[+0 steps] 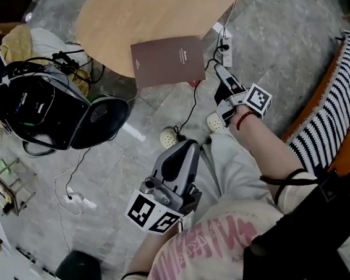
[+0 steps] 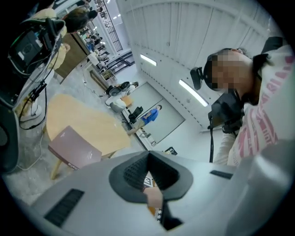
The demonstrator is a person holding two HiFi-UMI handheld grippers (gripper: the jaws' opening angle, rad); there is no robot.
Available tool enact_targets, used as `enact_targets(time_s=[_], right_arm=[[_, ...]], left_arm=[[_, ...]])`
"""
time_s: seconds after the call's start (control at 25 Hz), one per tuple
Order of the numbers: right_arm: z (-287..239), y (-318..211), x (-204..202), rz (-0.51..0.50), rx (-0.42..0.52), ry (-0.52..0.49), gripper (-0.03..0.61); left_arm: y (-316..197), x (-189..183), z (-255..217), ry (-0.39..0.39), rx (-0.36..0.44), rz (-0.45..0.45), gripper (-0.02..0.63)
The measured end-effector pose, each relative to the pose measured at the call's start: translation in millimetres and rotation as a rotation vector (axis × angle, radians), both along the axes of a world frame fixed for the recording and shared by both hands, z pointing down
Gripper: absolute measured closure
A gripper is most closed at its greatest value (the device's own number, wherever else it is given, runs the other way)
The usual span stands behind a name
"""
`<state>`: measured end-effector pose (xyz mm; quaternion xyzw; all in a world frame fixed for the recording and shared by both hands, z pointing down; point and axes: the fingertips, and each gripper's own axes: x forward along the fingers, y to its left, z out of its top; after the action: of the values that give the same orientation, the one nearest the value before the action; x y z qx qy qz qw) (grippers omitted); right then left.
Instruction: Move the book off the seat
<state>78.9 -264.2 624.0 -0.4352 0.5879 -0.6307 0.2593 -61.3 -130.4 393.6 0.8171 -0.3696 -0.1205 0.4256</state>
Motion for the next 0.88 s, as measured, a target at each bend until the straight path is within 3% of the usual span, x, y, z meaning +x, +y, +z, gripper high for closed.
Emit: enact_targets(time_s=[0.16,0.32,0.44,0.68,0.88], right_arm=[[-66,-23,12,-0.045,0.137,-0.003,0.258],[-146,-38,4,-0.106,0.306,-0.060,0.373],[-199,-43,-3,-0.143,0.396,-0.105,0.446],[-273,-27,-26,-0.270,0.528,-0.118,0.522],[-301,-7,-42,-0.358,0.569,-0.098,0.555]], left_arm=[[-9,0,-40,-0.014,0.093,-0.011,0.606],[-5,0,-70,-0.071,0.170,-0.001,0.606],[-12,-11,-97,-0.110,0.237,-0.046,0.606],[-32,-41,-161,-0.187,0.408,-0.125,0.606],[-24,-63,-186,-0.237,0.453,-0.173,0.606]])
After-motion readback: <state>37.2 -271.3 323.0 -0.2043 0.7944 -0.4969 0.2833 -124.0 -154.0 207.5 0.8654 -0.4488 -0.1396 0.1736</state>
